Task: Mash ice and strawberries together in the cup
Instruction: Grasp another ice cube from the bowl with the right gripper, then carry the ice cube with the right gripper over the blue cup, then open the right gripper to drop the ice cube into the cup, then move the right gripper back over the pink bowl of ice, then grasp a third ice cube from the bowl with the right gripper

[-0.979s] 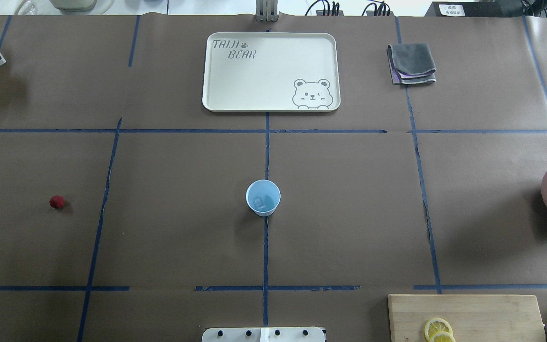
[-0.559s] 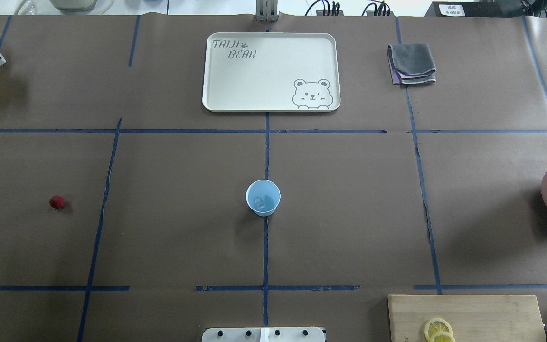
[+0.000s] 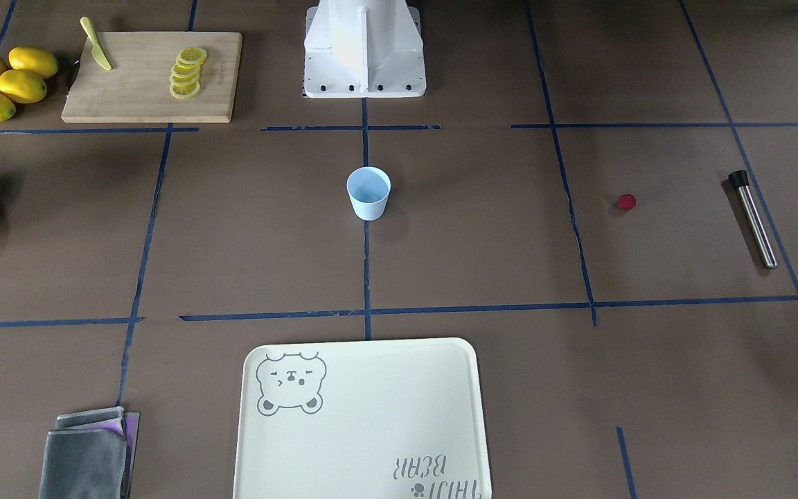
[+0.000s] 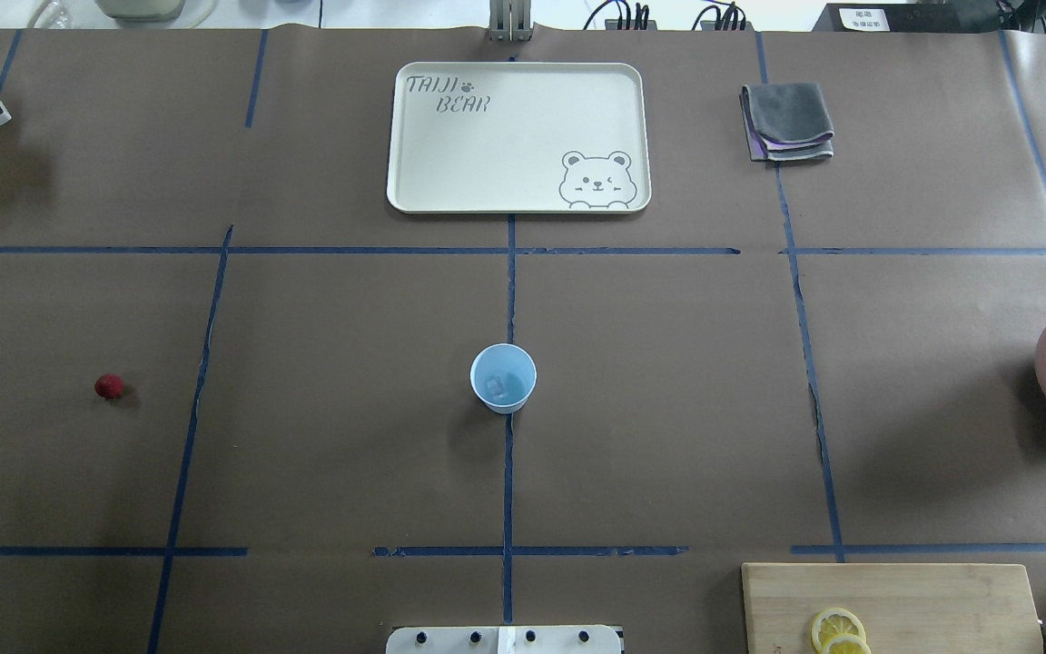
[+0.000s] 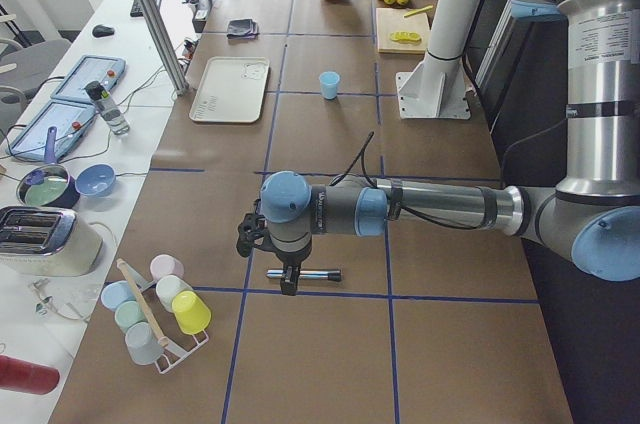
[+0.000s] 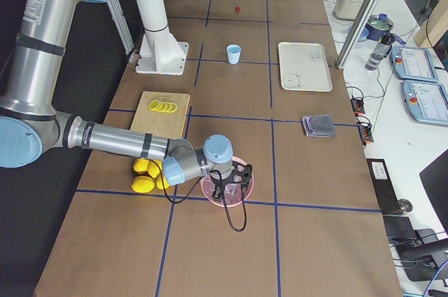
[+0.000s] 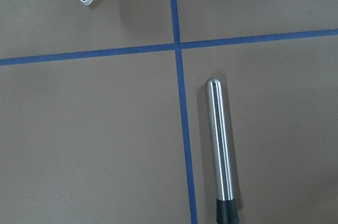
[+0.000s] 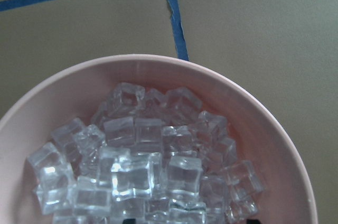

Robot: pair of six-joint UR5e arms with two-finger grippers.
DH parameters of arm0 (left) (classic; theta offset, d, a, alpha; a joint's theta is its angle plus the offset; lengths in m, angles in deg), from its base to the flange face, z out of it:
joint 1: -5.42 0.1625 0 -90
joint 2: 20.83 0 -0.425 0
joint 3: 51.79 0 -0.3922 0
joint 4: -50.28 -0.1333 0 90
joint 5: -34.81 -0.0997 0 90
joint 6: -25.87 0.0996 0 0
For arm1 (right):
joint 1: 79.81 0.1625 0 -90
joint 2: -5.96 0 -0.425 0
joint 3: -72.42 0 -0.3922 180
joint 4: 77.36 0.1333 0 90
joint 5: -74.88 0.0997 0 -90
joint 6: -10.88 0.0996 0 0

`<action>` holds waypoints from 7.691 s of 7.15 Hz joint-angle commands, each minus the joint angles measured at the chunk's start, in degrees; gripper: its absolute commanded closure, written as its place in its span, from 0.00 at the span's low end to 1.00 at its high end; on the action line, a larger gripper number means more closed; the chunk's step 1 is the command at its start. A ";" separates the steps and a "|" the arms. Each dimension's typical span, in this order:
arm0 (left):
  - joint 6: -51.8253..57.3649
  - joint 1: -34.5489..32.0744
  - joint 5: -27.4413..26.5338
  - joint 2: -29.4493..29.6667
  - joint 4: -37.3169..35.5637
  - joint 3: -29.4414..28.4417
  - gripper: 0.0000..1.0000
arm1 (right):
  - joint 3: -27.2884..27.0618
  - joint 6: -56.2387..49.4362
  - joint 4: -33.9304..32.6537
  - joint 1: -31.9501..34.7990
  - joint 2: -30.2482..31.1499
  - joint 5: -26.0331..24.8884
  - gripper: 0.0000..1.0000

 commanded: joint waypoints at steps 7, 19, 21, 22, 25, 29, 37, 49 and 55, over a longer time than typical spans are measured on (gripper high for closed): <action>0.00 0.00 0.00 0.00 0.00 0.53 0.00 | -3.23 -0.04 0.31 -0.10 1.40 0.26 1.00; 0.00 0.00 0.44 -1.50 0.00 1.85 0.00 | -22.43 51.81 -21.47 -38.55 -39.62 -13.76 0.99; -0.09 0.00 0.44 -1.50 -0.09 1.85 0.00 | -14.73 60.57 -24.65 -43.16 -50.92 -20.82 1.00; 0.00 0.00 0.44 -1.50 -0.09 1.93 0.00 | -9.89 62.43 -24.56 -44.12 -55.06 -22.93 0.99; 0.00 0.00 1.14 -1.50 0.00 1.93 0.00 | -5.89 63.33 -24.56 -46.84 -57.91 -25.50 0.95; 0.00 0.00 1.23 -1.50 0.00 1.93 0.00 | -5.72 63.42 -24.74 -48.18 -57.21 -25.58 0.40; 0.00 0.00 1.23 -1.50 0.00 1.94 0.00 | -22.59 24.71 -24.47 -20.83 -21.24 -7.17 0.01; 0.00 0.09 1.23 -1.50 -0.09 1.85 0.00 | -3.00 2.42 -4.61 -0.80 -3.51 -1.66 0.01; 0.00 0.09 1.23 -1.50 0.00 1.85 0.00 | -1.32 2.68 -4.87 -1.51 -3.86 -2.56 0.05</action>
